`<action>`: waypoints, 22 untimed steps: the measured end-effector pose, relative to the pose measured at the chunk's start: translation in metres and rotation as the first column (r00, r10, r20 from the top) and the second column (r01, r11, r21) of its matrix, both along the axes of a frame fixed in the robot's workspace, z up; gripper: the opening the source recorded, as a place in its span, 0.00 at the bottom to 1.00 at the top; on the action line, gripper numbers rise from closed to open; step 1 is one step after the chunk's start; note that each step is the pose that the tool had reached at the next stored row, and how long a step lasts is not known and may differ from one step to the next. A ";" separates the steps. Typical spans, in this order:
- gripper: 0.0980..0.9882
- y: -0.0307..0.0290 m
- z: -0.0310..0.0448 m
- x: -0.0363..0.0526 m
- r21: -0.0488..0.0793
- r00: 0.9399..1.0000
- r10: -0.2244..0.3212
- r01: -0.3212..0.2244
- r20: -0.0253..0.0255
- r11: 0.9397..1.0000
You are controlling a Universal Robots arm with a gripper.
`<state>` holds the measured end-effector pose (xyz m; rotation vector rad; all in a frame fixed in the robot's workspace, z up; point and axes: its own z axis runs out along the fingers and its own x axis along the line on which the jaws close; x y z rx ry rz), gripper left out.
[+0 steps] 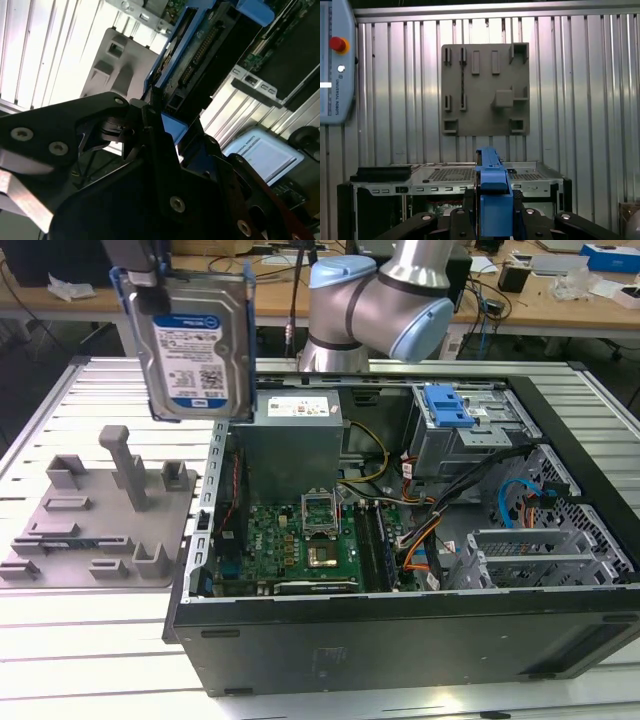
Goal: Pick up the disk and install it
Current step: 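Pick up the disk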
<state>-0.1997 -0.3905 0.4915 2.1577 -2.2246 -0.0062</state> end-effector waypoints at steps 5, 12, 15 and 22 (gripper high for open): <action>0.30 -0.0093 0.0000 0.0292 0.000 1.000 0.000 0.000 0.000 1.000; 0.30 -0.0227 0.0001 0.0688 -0.002 1.000 0.000 0.000 0.000 1.000; 0.30 -0.0277 0.0000 0.0809 -0.005 1.000 0.000 0.000 -0.001 1.000; 0.30 -0.0410 0.0000 0.1100 -0.022 1.000 0.000 0.000 -0.003 1.000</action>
